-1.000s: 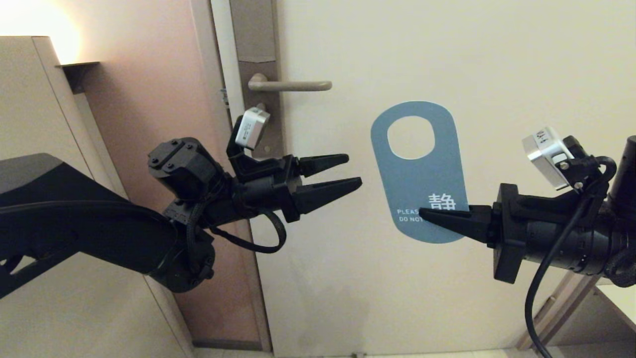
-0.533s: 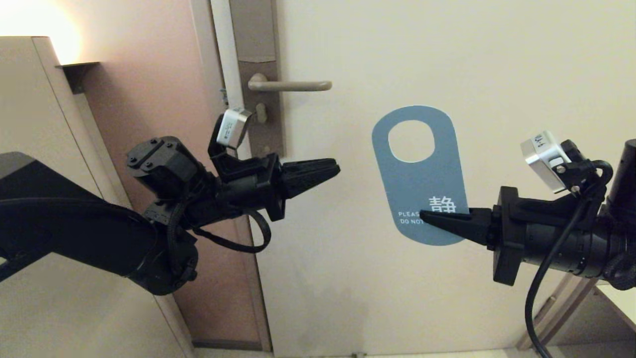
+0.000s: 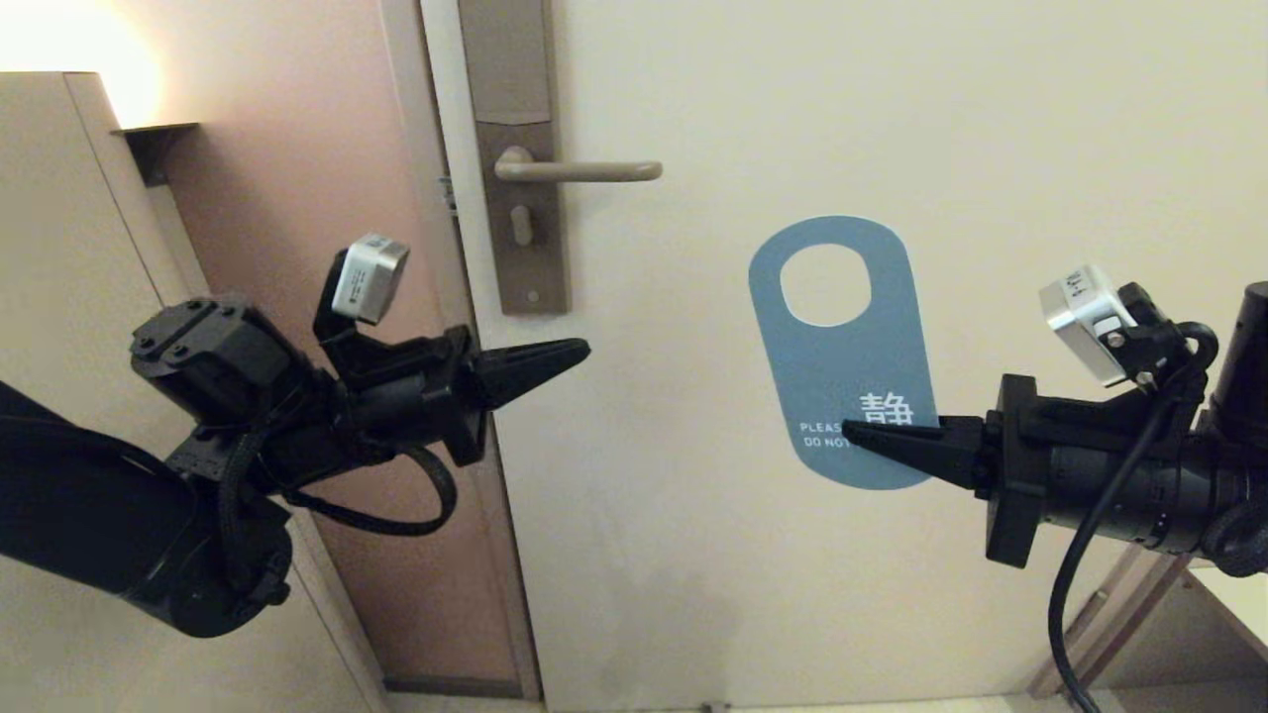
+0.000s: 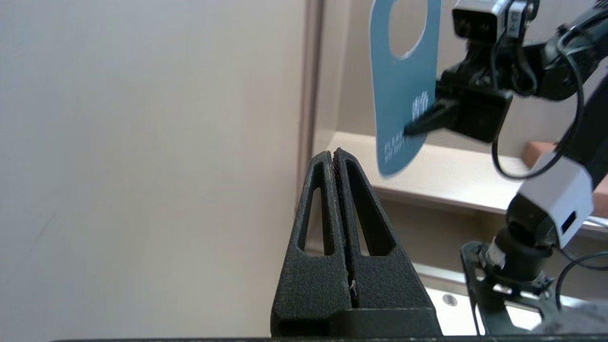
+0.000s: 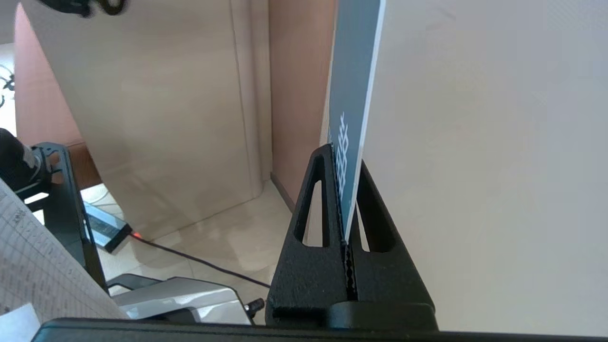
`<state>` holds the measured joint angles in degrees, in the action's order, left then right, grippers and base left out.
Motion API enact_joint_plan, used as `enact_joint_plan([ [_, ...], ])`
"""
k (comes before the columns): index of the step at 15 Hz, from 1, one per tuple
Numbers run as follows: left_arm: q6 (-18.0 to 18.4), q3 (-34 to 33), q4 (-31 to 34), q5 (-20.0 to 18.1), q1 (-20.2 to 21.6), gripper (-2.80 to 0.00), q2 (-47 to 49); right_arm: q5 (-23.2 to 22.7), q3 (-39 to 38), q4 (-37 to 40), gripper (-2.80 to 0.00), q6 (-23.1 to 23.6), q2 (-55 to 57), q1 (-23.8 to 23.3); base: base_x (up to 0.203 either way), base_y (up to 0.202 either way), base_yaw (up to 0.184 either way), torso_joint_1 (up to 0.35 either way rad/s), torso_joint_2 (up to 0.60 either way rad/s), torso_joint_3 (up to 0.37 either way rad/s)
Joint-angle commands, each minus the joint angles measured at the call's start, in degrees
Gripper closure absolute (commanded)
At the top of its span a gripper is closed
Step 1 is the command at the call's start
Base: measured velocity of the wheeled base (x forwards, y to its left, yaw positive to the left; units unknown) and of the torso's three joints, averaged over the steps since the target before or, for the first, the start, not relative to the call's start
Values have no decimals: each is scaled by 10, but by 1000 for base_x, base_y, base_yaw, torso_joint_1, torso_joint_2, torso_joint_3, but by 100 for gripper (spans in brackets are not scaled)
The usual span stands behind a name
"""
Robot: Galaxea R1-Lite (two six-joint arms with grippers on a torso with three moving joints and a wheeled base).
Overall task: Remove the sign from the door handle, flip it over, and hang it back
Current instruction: Hang the sign back with the other side facing out
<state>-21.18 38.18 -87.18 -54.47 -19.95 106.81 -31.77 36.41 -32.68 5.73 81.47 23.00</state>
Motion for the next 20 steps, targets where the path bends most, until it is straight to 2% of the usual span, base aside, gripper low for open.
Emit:
enact_joint_plan([
  [1,19,-53,4,-1,22,0,-33,-2,-3,-2,0,1,-3,-3,0,0,0,0,0,0],
  [6,80,-179,29,0,98,0,-90,-2,-8,-2,0,1,-9,-7,0,0,0,0,0,0],
  [11,144,-262,30,5,157,0,-110,-2,-17,-3,0,2,-13,-15,0,0,0,0,0,0],
  [16,156,-271,26,5,188,0,-114,-2,-19,-3,0,2,-16,-16,0,0,0,0,0,0],
  [20,156,-265,21,8,213,0,-174,-2,-18,-3,0,2,-16,-17,0,0,0,0,0,0],
])
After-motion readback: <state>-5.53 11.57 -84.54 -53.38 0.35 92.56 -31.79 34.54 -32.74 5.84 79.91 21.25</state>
